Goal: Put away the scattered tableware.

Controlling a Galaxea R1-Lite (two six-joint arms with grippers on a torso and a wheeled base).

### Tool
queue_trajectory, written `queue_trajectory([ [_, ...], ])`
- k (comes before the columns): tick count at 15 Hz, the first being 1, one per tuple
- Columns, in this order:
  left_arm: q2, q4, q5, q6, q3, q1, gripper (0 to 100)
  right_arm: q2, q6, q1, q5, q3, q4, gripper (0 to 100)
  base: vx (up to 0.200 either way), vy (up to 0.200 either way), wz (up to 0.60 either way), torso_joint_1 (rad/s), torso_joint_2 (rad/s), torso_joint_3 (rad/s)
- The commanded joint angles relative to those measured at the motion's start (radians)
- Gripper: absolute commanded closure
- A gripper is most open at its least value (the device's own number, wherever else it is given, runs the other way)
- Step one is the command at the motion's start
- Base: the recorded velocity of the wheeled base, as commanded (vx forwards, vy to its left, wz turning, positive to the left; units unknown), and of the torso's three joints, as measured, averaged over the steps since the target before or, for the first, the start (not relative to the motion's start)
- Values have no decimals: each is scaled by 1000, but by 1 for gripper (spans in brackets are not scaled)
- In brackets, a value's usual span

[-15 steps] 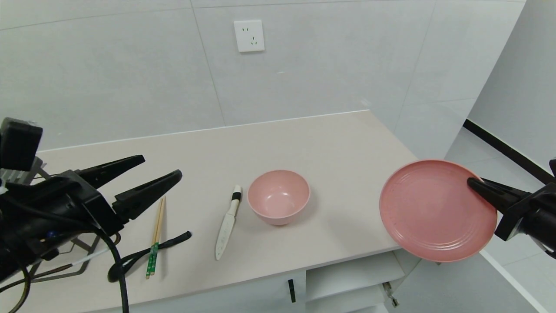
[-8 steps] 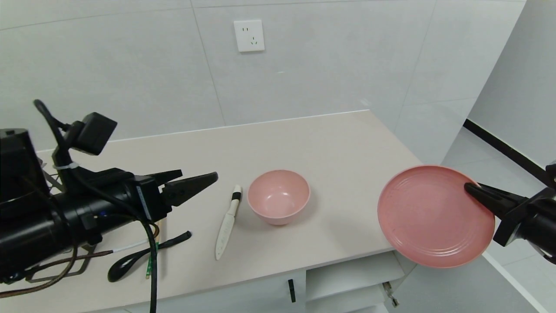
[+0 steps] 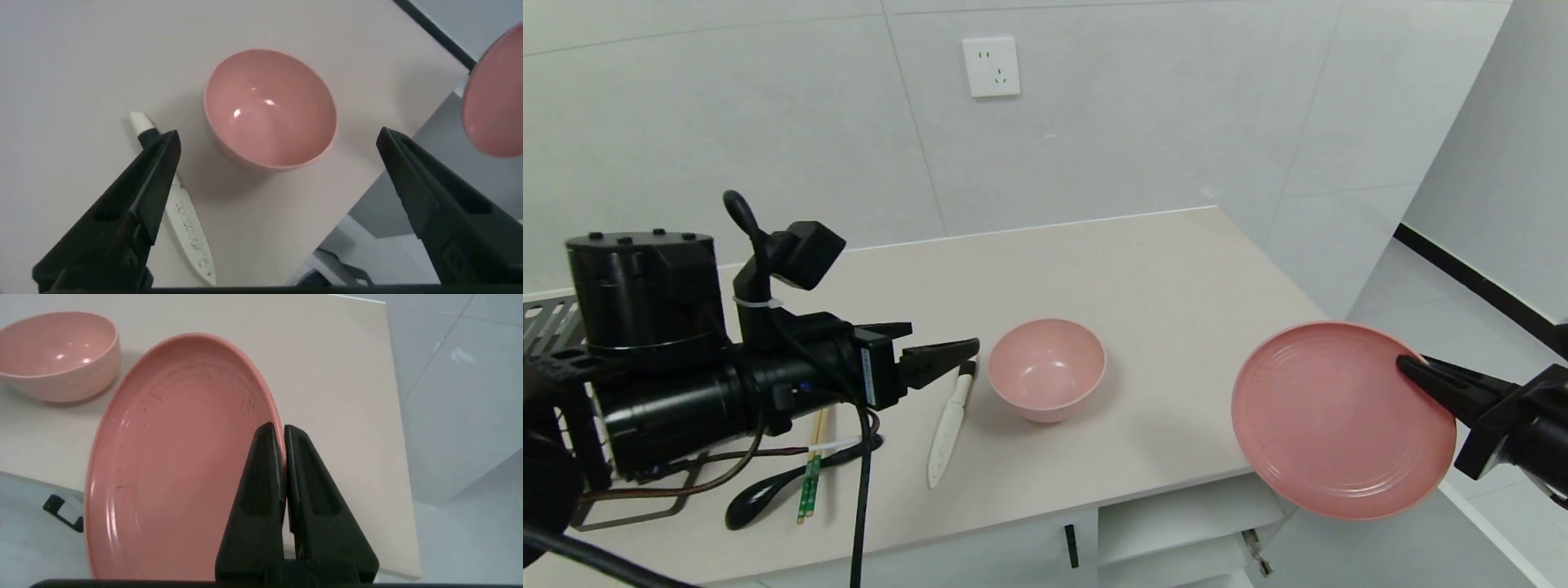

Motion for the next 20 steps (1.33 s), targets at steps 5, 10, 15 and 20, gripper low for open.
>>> queue_trajectory([
  [5,183,-33,65,19,-107,-10,0,-3,0,2,0,12,0,100,0,0,0,0,0,0],
  [10,320,-273,88,14,-90,-8,0,18,0,4,0,4,-1,100,0,0,0,0,0,0],
  [15,336,-211,122,14,-64,-10,0,72,0,4,0,-34,-12,100,0,0,0,0,0,0],
  [20,386,-196,105,8,-81,-11,0,109,-9,4,2,-65,-21,100,0,0,0,0,0,0],
])
